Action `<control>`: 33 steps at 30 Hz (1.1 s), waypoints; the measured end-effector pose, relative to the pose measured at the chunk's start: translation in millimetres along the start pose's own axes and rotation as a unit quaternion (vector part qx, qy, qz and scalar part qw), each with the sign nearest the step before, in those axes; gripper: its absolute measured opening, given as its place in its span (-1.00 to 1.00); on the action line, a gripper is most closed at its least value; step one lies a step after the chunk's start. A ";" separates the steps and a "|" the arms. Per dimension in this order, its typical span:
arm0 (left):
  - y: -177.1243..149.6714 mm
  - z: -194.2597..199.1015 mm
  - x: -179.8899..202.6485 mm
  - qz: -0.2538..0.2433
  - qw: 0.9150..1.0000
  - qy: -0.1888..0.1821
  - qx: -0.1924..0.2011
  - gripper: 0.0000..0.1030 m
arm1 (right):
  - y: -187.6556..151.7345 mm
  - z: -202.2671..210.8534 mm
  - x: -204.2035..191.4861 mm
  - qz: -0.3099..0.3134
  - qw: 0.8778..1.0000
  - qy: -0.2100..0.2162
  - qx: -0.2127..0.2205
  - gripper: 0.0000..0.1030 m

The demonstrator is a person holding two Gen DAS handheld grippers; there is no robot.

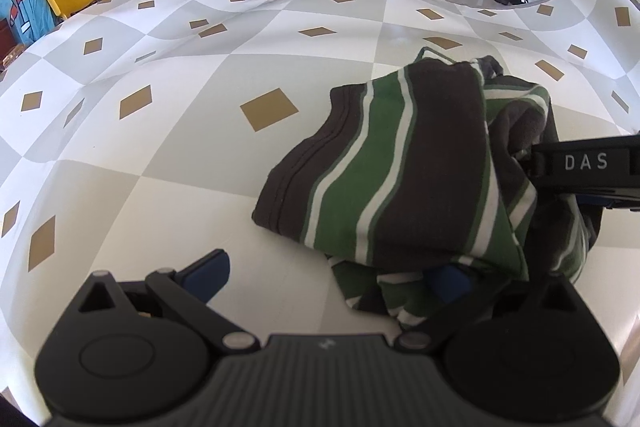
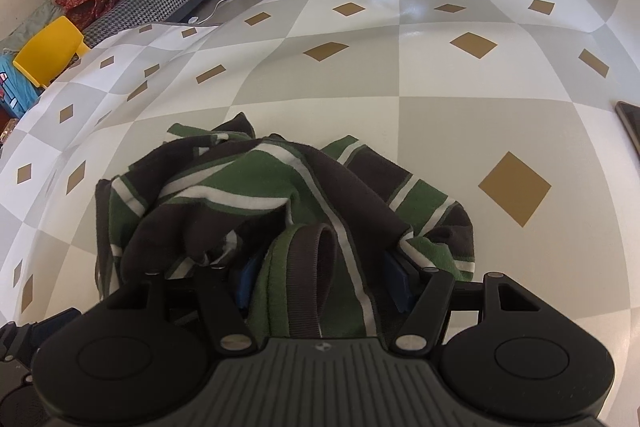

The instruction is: Fold clothes

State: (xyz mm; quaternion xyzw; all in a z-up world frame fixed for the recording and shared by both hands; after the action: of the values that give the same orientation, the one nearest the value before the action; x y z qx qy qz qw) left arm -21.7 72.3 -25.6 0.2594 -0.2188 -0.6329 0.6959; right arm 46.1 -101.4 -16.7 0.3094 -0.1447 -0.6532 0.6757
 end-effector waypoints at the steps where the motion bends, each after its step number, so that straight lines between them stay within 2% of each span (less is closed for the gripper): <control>1: -0.8 1.7 -0.4 -0.001 1.000 0.001 0.001 1.00 | -2.0 1.7 -0.2 -0.001 1.000 0.000 -0.001 0.21; 16: -10.8 22.7 -11.4 -0.003 1.000 0.010 0.009 1.00 | -23.8 20.1 -6.3 -0.012 1.000 0.001 -0.011 0.22; 24: -11.0 41.3 -20.0 0.010 1.000 0.012 0.019 1.00 | -17.0 32.9 0.2 -0.033 0.999 0.009 -0.015 0.22; 33: -1.4 70.2 -18.8 0.024 0.999 0.005 0.036 1.00 | -6.8 67.5 3.9 -0.015 1.000 0.010 0.019 0.22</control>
State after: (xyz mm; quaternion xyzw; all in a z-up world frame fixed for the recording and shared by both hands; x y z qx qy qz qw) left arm -69.1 85.0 28.0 0.2825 -0.2444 -0.6060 0.7023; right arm 0.6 -120.4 30.1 0.3304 -0.1457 -0.6572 0.6616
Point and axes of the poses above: each gripper's, at about its wrist camera, not at the fingertips, and z roughly against the way its jaws point, x to its right, y to its top, the point moved 2 cm from there along -z, roughly the way its jaws point, and after that the axes turned 4 degrees about x, right-handed, at the moved point
